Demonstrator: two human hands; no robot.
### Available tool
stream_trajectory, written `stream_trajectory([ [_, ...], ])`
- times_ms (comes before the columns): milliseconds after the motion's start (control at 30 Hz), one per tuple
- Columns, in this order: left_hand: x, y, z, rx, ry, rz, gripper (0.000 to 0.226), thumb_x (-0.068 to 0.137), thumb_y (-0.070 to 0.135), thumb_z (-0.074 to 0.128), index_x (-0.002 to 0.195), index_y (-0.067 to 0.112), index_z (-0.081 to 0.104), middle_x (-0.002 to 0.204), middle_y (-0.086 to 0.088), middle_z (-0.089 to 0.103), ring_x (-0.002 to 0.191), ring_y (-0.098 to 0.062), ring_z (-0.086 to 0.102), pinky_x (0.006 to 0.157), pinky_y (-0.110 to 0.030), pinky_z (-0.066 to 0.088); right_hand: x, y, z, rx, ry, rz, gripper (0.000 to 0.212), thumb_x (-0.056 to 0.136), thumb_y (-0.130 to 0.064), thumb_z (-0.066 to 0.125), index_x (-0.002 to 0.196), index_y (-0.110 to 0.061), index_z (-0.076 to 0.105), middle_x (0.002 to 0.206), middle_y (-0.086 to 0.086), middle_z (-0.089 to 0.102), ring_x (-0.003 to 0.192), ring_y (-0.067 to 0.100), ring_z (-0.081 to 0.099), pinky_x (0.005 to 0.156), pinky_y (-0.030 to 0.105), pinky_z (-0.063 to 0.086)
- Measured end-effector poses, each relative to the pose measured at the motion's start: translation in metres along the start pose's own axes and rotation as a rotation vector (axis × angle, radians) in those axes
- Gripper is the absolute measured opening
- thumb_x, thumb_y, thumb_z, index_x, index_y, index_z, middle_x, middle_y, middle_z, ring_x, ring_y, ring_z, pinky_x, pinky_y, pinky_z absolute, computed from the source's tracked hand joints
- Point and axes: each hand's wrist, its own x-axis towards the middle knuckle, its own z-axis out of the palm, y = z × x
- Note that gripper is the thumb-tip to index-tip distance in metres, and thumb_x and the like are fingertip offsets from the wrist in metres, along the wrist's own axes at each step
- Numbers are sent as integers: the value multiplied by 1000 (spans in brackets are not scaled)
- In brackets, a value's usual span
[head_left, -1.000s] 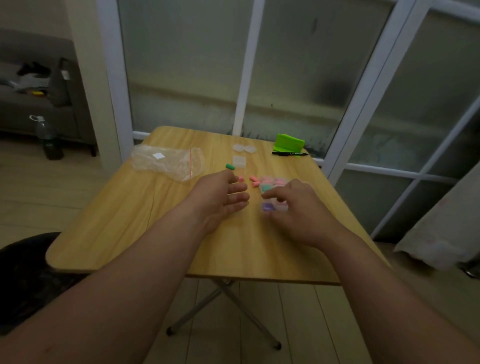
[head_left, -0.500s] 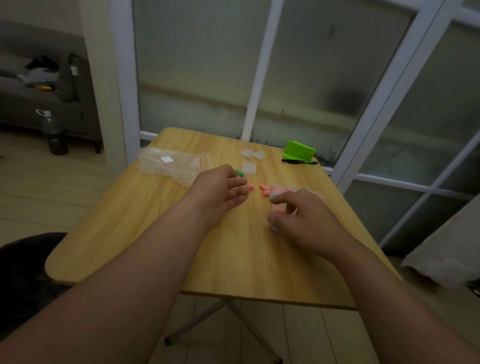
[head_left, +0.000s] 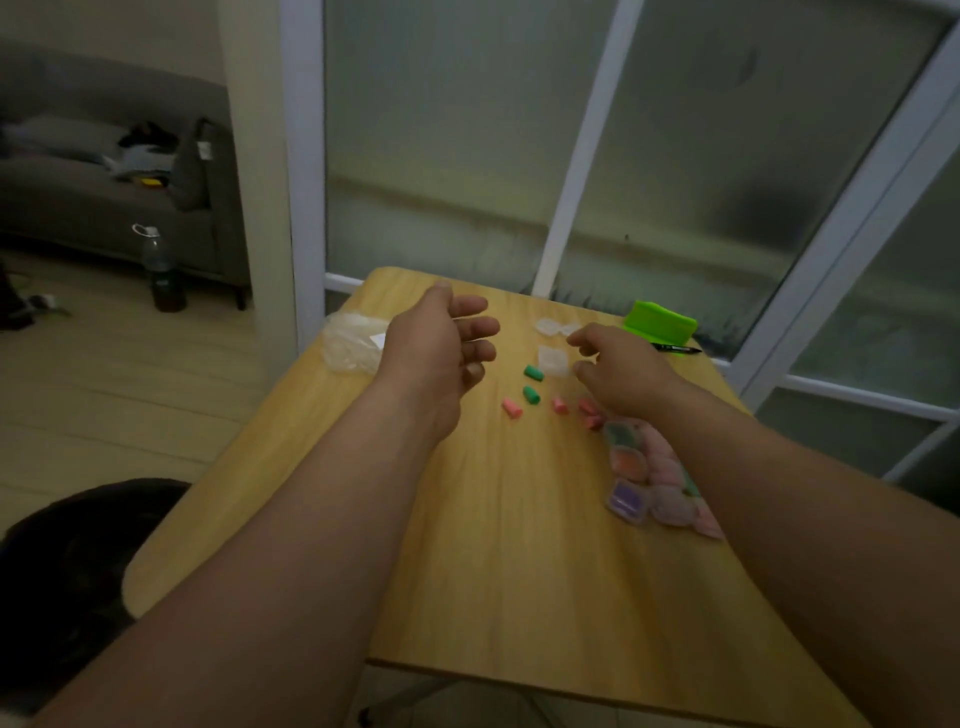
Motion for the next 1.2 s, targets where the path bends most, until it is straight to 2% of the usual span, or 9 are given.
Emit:
stream_trajectory([
  [133,4,1,-1,-25,8,-6,39,108,38,43,105,9,69,71,-2,69,54,-14,56,46,-23,36,29,2,13,-26,-45,40,48,98,-21,61,146,-25,59,143,4,64,128,28,61,106,45,51],
  [333,11,4,-3,-64,-4,-7,38,109,36,44,103,8,69,70,-2,69,53,-14,55,46,-23,37,72,7,20,-48,-75,76,55,93,-17,58,147,-25,57,149,6,60,136,29,56,110,45,49],
  [567,25,8,-6,-97,1,3,38,109,37,44,103,8,69,74,-5,69,53,-14,54,45,-23,37,116,-11,29,-283,-134,27,54,106,-30,49,158,-42,42,162,4,48,146,31,47,118,49,40],
  [700,26,7,-6,-80,-3,-8,35,108,35,46,104,8,68,73,-4,69,54,-13,54,46,-23,37,127,-15,37,-359,-193,11,46,103,-29,53,145,-46,56,155,3,54,139,31,53,114,49,44],
  [833,23,8,-5,-56,-26,-7,31,107,33,48,106,8,68,72,-3,69,55,-14,55,47,-23,37,118,-23,36,-361,-100,-12,36,103,-32,52,135,-44,63,148,4,60,135,31,55,114,51,41],
  [933,17,5,-6,-5,-50,-13,28,105,30,51,111,8,68,75,-3,69,58,-14,56,49,-24,41,103,-29,19,-145,28,-17,35,101,-37,59,135,-35,66,138,6,67,127,30,62,105,42,47],
  [1000,11,2,-7,76,-85,-16,24,104,27,54,115,10,68,81,-4,70,59,-13,58,51,-24,44,78,-38,0,149,82,-4,32,99,-32,66,130,-26,70,125,6,72,115,27,66,94,35,49],
  [1067,2,-3,-7,222,-134,11,23,104,24,56,121,12,66,92,-7,71,65,-15,61,52,-24,48,40,-50,-18,497,116,33,24,97,-26,71,120,-21,72,113,5,74,102,25,70,88,37,54],
  [1200,-27,-13,-6,485,-308,53,28,105,29,62,132,21,62,110,-11,71,80,-21,65,61,-23,57,-52,-61,-32,992,-41,151,25,92,-26,78,112,-16,67,96,10,80,91,32,77,75,42,51],
])
